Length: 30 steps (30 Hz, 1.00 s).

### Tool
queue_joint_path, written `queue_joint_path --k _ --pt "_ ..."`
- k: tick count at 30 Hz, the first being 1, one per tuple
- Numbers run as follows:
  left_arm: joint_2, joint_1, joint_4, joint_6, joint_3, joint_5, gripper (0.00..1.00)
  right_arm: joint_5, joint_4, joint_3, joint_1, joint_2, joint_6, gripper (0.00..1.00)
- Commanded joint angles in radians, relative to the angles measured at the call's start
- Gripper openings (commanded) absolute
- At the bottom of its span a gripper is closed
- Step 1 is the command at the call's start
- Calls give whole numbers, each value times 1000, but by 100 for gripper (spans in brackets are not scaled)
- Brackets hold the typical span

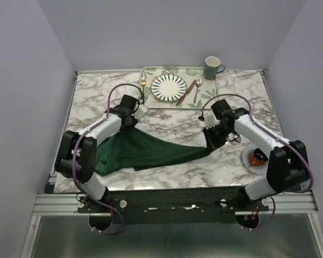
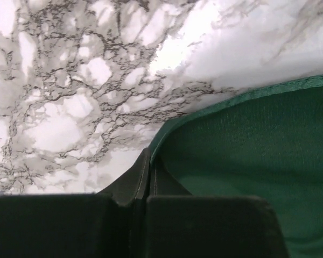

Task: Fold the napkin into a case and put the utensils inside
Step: Pick up the crumpled napkin from the center of the board, then flatten out the crumpled napkin at the center of the board.

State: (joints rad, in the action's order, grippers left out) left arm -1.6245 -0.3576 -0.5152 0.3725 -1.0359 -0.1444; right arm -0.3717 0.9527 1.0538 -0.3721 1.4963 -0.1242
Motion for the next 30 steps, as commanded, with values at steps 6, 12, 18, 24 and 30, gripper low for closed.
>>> queue_joint_path --k 6,12,18,24,30 --pt "156 126 -118 -30 -226 107 0 166 53 236 15 -64 -35 0" --pt "294 160 -152 -66 -418 92 0 355 -1 515 21 -71 -152 1" --pt "435 166 -157 -122 -481 72 0 404 -43 783 21 -100 -261 1" --pt "599 167 -213 -155 -541 94 0 390 3 911 19 -177 -317 1" --pt "779 166 -287 -139 -530 202 0 279 84 905 18 -332 -370 1"
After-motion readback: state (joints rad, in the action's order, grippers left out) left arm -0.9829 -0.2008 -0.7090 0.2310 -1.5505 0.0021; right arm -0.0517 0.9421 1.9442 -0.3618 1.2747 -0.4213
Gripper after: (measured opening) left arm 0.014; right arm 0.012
